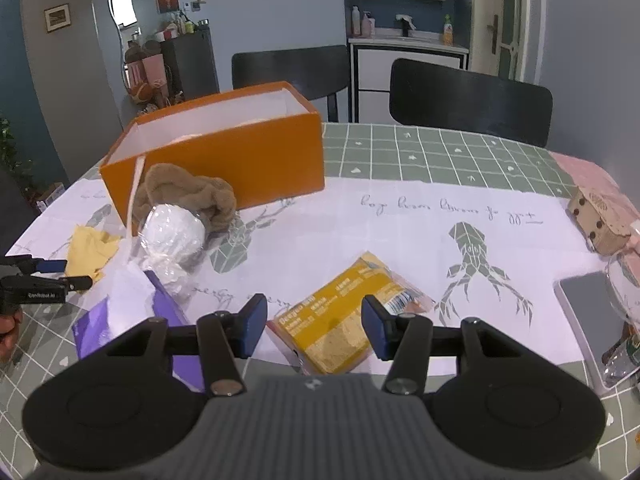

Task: Organize soft objects
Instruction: 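Grasp the yellow cloth with the left tool while the right tool grasps the yellow snack packet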

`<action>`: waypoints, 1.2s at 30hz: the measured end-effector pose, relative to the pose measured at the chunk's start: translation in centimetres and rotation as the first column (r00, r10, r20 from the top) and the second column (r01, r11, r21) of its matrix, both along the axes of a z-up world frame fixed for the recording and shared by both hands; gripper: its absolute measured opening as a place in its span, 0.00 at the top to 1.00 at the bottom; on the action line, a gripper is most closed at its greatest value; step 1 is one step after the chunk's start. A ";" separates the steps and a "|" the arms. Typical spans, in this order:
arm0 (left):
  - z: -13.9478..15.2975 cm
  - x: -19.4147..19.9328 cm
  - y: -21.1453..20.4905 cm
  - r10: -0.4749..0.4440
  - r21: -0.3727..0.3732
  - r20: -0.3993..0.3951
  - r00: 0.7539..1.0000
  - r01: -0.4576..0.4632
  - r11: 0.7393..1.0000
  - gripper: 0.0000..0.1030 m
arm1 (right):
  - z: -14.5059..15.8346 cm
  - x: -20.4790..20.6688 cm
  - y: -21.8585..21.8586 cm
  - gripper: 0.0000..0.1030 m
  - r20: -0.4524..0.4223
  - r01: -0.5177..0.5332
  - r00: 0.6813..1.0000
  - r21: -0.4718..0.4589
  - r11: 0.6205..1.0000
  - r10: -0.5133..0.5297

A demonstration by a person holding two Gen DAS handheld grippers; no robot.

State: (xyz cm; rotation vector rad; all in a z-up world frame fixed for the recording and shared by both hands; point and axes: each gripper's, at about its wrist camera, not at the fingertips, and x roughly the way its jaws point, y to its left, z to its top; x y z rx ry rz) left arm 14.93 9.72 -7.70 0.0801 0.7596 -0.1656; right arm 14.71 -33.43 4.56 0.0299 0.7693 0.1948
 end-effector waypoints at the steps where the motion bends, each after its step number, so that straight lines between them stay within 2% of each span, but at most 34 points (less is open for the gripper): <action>1: 0.1 0.1 -0.1 0.003 -0.001 0.002 1.000 -0.003 1.000 0.34 | -0.2 0.1 0.0 0.49 -0.006 0.004 1.000 -0.002 1.000 -0.004; 2: 0.2 0.1 -0.1 0.002 0.001 0.001 1.000 -0.002 1.000 0.45 | -0.5 0.2 -0.2 0.49 -0.011 0.009 1.000 -0.003 1.000 -0.009; 3: 0.3 0.2 -0.1 0.001 0.000 -0.001 1.000 -0.001 1.000 0.50 | -0.7 0.3 -0.3 0.49 -0.017 0.014 1.000 -0.002 1.000 -0.014; 5: 0.5 0.5 0.0 0.001 -0.004 -0.009 1.000 -0.001 1.000 0.72 | -1.2 0.5 -0.4 0.49 -0.029 0.020 0.999 -0.002 1.000 -0.020; 6: 0.5 0.6 0.1 0.001 -0.009 -0.014 1.000 -0.001 1.000 0.77 | -1.4 0.6 -0.4 0.49 -0.032 0.023 0.999 -0.006 1.000 -0.023; 7: 0.6 0.7 0.4 0.002 -0.016 -0.018 1.000 -0.003 1.000 0.89 | -1.7 0.6 -0.4 0.49 -0.036 0.023 0.999 -0.010 1.000 -0.023; 12: 0.7 0.3 1.2 -0.010 -0.058 -0.032 0.999 0.008 0.998 0.93 | -2.7 0.9 -0.2 0.48 -0.047 0.033 0.998 -0.024 0.999 -0.034; 16: 0.7 -0.7 1.1 -0.027 -0.051 -0.029 0.999 0.025 0.998 0.93 | -3.6 1.2 -0.5 0.34 -0.048 0.076 0.996 -0.014 0.997 -0.077; 19: 0.8 -1.2 0.9 -0.043 -0.050 -0.029 0.999 0.042 0.998 0.93 | -4.5 1.6 -0.6 0.26 -0.056 0.129 0.990 0.000 0.992 -0.129; 25: 0.7 -2.1 0.4 -0.066 -0.030 -0.020 0.998 0.065 0.997 0.93 | -6.3 3.4 -0.6 0.24 -0.127 0.229 0.968 0.081 0.970 -0.218; 28: 0.7 -2.4 0.3 -0.075 -0.032 -0.024 0.997 0.074 0.997 0.93 | -6.3 4.7 -0.8 0.21 -0.171 0.275 0.952 0.117 0.954 -0.253; 32: 0.8 -2.7 0.2 -0.088 -0.027 -0.035 0.996 0.087 0.996 0.93 | -6.7 7.7 -0.8 0.21 -0.273 0.347 0.911 0.097 0.933 -0.310; 34: 0.9 -2.9 0.1 -0.095 -0.024 -0.037 0.995 0.094 0.995 0.93 | -7.1 8.8 -0.7 0.19 -0.296 0.358 0.900 0.085 0.930 -0.319; 36: 0.9 -3.1 0.1 -0.103 -0.024 -0.040 0.994 0.102 0.994 0.93 | -7.5 9.9 -0.2 0.25 -0.303 0.354 0.895 0.033 0.935 -0.328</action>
